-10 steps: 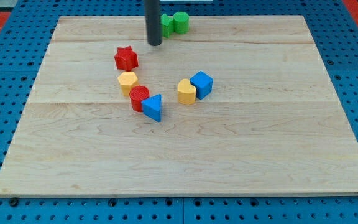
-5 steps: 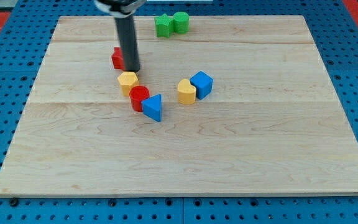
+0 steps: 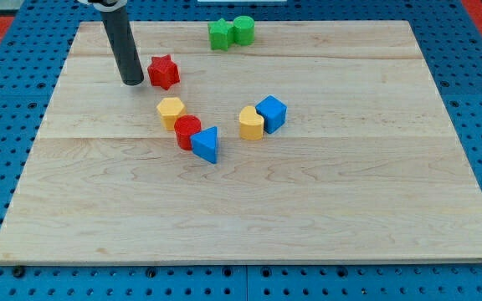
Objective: Place the red star into the green blocks
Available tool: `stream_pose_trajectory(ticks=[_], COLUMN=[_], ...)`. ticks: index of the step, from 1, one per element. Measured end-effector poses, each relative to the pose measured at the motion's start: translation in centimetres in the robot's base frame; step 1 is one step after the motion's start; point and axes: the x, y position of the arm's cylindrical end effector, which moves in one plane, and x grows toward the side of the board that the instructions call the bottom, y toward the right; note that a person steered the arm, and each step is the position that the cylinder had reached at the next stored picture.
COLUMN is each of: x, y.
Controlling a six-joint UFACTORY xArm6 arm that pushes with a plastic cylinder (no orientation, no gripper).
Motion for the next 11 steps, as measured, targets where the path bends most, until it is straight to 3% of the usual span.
stream_pose_trajectory(ticks=[5,7,9,11], x=[-3.1,-4.9,-0.9,-0.6], y=[13.0,13.8,17.5,19.5])
